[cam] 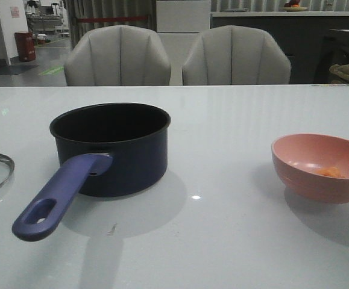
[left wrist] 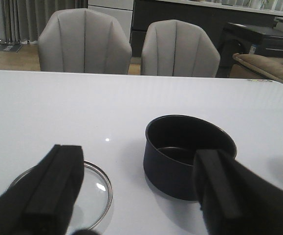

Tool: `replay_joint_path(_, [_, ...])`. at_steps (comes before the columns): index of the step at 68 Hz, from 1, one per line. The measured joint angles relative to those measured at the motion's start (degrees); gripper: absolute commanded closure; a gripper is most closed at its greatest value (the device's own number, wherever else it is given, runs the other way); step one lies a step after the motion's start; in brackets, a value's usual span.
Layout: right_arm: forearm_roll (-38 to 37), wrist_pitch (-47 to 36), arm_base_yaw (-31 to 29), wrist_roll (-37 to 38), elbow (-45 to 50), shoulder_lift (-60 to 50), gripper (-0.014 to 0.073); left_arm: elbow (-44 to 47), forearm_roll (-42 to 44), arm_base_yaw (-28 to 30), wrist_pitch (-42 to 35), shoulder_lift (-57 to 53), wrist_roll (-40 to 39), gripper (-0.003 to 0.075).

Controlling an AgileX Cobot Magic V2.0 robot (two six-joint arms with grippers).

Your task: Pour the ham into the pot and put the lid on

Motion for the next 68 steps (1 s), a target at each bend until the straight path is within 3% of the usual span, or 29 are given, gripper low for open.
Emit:
replay_joint_path(25, [0.26, 9.46, -6.87, 0.0, -16.22, 26.48, 0.0119, 0.0, 0.0, 0.0, 0.18, 0.0, 0.0, 0.0213])
replay_joint_path(56, [1.75, 10.38, -6.96, 0.09, -21.66, 44.74, 0.0121, 0.0, 0.0, 0.0, 0.23, 0.0, 0.0, 0.0213])
replay_joint_path(62, [3.11, 10.38, -6.96, -0.01, -22.41, 46.98, 0.0192, 0.0, 0.0, 0.0, 0.23, 0.0, 0.0, 0.0213])
replay_joint_path(68, [4.0, 10.38, -6.96, -0.01, -23.27, 48.52, 0.0387, 0.0, 0.0, 0.0, 0.23, 0.0, 0.0, 0.0213])
